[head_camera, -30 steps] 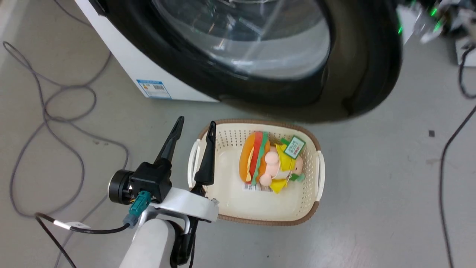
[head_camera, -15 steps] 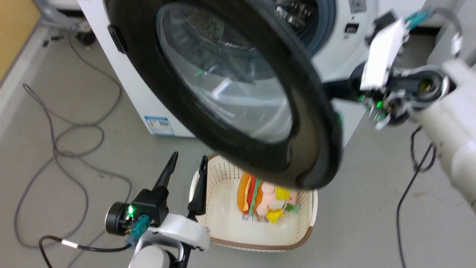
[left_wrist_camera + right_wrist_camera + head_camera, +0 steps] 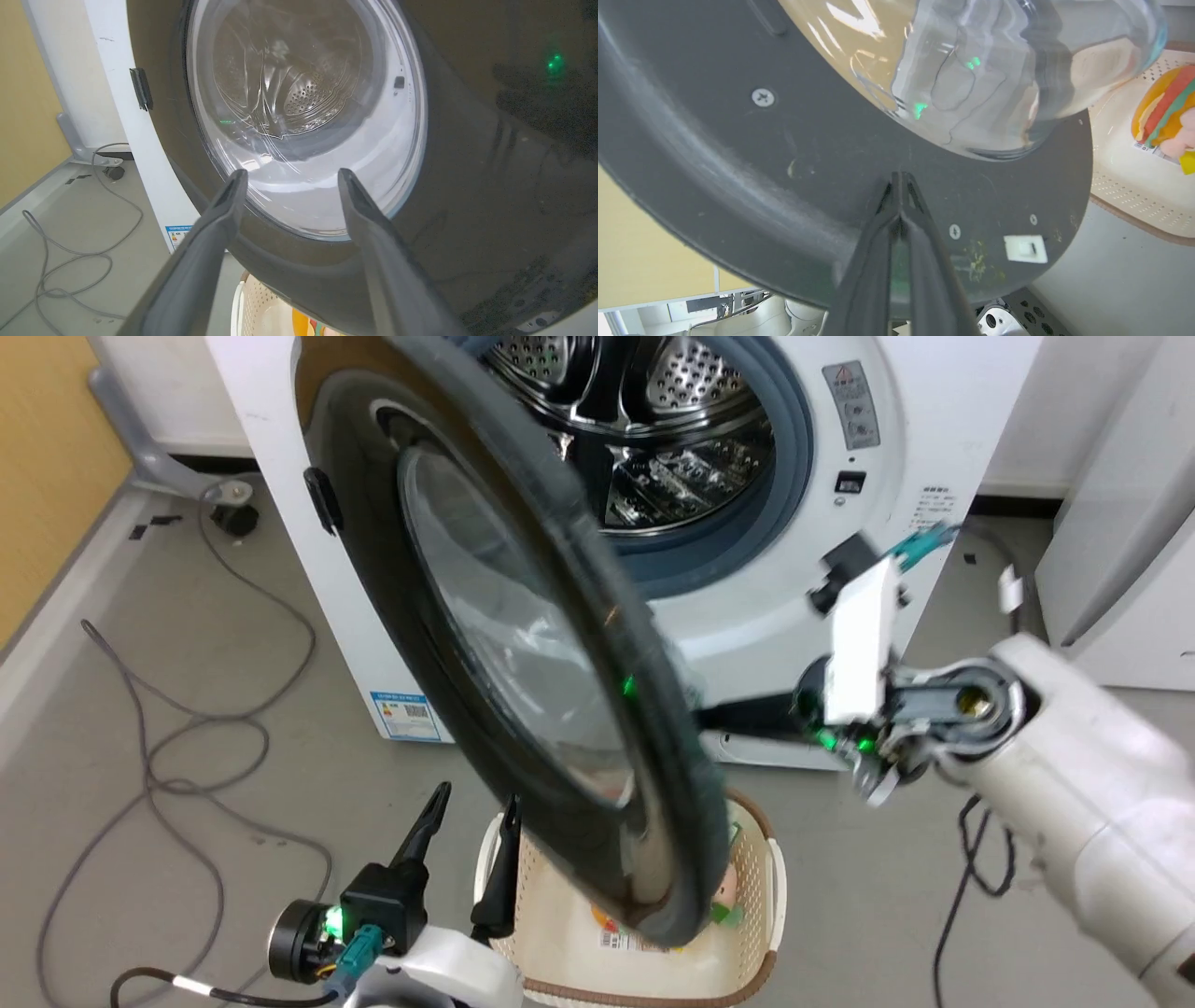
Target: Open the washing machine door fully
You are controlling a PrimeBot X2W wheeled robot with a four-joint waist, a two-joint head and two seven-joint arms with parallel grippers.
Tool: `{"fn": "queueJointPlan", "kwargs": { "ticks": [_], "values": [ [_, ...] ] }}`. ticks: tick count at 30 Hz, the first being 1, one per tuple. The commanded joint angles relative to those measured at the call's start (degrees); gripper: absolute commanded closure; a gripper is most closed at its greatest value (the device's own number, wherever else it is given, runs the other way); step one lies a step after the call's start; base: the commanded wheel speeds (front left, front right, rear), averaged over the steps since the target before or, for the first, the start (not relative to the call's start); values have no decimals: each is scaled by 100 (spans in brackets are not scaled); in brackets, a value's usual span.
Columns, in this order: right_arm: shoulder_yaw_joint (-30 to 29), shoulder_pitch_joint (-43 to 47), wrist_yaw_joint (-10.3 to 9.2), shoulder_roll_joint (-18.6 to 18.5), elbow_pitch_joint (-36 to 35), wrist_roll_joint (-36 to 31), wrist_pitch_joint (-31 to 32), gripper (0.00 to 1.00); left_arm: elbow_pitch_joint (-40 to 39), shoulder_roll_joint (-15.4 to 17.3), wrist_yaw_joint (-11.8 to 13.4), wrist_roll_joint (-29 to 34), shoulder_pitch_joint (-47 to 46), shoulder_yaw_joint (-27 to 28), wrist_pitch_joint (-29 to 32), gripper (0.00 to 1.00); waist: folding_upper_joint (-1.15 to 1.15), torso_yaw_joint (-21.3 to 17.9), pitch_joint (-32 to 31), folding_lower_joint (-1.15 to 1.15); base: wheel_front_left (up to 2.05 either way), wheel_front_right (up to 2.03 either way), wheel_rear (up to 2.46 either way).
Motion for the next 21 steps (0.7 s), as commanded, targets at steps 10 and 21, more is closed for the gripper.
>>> {"fn": "queueJointPlan", "kwargs": {
  "ticks": [10,21],
  "values": [
    [365,408,6,134,-618,326,-188,100,58,25,-22,44,77,-6,-32,0,0,43,-41,1,0,0,0],
    [417,654,6,110,-1139,239,-1292,0,95,11,-13,19,107,-27,-32,0,0,48,-87,1,0,0,0]
  ]
}}
